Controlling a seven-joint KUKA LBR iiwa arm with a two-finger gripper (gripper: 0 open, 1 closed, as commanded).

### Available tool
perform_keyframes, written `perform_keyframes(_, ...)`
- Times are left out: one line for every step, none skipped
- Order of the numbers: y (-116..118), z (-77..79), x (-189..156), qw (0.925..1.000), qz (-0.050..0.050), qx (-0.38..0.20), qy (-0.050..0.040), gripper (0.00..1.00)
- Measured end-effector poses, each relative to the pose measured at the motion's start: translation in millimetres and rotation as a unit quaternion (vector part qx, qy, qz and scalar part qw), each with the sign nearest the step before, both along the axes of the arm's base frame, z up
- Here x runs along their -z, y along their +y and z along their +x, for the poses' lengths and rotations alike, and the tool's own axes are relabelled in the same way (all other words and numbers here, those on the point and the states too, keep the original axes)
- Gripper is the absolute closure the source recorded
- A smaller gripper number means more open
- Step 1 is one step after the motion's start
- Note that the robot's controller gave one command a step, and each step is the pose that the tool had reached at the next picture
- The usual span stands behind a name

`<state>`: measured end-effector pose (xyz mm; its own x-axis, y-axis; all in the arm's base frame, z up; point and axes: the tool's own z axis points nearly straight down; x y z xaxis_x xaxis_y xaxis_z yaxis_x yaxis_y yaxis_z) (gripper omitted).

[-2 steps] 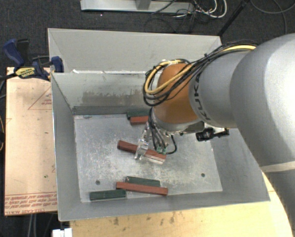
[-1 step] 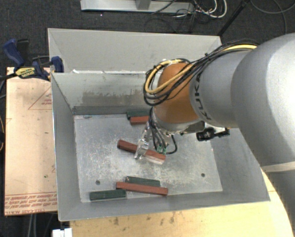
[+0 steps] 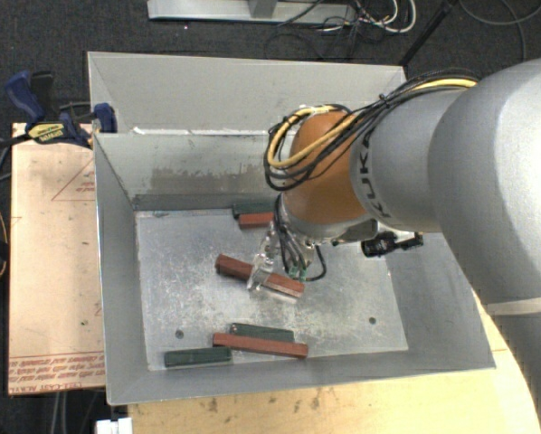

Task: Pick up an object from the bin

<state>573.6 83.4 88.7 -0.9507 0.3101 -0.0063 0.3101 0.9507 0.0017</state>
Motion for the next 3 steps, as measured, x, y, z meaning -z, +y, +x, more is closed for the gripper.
perform_keyframes(0.5,-0.1,-5.6,1.0,0.0,0.0,0.0012,1.0)
perform_keyframes(0.4,-1.8,-14.0,1.0,0.0,0.0,0.0048,1.0)
perform_keyframes(0.3,-2.6,-32.9,1.0,0.0,-0.001,0.0066,1.0)
